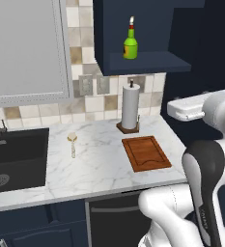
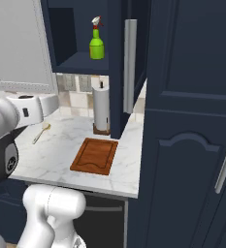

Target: Grab the spray bottle from the cabinet, then place it next to the cutting board for sanitizing. Then grab the dish brush from the countertop next to the sink and place it next to the cutting board.

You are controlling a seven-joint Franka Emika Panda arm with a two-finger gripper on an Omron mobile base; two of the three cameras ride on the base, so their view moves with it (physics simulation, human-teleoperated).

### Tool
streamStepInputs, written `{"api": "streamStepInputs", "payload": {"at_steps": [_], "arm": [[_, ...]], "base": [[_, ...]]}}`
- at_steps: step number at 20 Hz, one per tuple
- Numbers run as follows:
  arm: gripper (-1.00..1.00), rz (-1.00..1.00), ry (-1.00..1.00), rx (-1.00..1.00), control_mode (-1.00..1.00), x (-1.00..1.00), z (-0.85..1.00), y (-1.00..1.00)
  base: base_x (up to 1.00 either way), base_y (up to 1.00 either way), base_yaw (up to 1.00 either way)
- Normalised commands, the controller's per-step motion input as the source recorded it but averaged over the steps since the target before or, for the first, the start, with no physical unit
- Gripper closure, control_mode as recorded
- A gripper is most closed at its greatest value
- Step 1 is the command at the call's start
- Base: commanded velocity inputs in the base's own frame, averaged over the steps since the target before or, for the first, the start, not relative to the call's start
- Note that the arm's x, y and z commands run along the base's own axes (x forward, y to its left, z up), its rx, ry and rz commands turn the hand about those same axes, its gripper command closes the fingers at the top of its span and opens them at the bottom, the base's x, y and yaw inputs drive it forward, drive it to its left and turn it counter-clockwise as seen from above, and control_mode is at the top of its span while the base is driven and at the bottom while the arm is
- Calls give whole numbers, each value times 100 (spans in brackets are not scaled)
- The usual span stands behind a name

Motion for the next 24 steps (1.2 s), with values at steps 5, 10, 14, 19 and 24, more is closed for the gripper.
{"api": "streamStepInputs", "payload": {"at_steps": [5, 10, 14, 19, 24], "arm": [[-100, -1, -29, 0, -100, -10, 70, 0], [-100, 0, 0, 0, -100, 8, 17, -4], [-100, 0, 1, 2, -100, 29, 26, -8], [-100, 0, 0, 0, -100, 21, 33, -1], [-100, 0, 15, 0, -100, 38, 8, 0]], "base": [[0, 0, 0], [0, 0, 0], [0, 0, 0], [0, 0, 0], [0, 0, 0]]}}
